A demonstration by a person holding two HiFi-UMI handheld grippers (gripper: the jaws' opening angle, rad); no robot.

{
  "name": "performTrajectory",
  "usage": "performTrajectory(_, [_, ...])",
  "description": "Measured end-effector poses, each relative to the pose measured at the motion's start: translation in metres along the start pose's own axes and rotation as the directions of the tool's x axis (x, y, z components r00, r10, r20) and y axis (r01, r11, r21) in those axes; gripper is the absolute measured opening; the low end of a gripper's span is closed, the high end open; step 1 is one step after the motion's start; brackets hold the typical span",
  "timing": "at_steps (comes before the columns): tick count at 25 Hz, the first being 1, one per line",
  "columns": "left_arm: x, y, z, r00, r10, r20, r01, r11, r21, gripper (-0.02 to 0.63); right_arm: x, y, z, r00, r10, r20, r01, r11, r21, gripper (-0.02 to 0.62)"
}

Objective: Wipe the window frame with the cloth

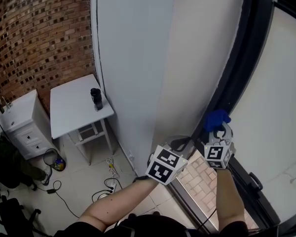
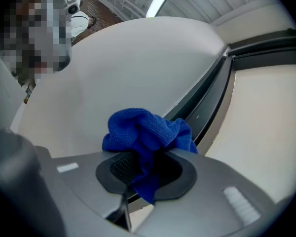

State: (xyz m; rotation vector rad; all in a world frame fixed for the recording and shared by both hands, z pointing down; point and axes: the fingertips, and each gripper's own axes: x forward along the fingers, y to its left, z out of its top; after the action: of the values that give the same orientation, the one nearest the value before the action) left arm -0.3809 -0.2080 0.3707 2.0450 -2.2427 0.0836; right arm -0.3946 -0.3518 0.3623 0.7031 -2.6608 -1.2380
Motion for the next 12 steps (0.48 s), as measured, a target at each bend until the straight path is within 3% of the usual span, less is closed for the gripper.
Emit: performTrajectory(12, [0.007, -0.001, -0.029, 0.998, -0.02, -0.053, 0.019, 1.0, -0.014, -0.006, 0.001, 0.055, -0.05, 0.995, 0.064, -0.08, -0.065, 0.998, -0.006, 0.083])
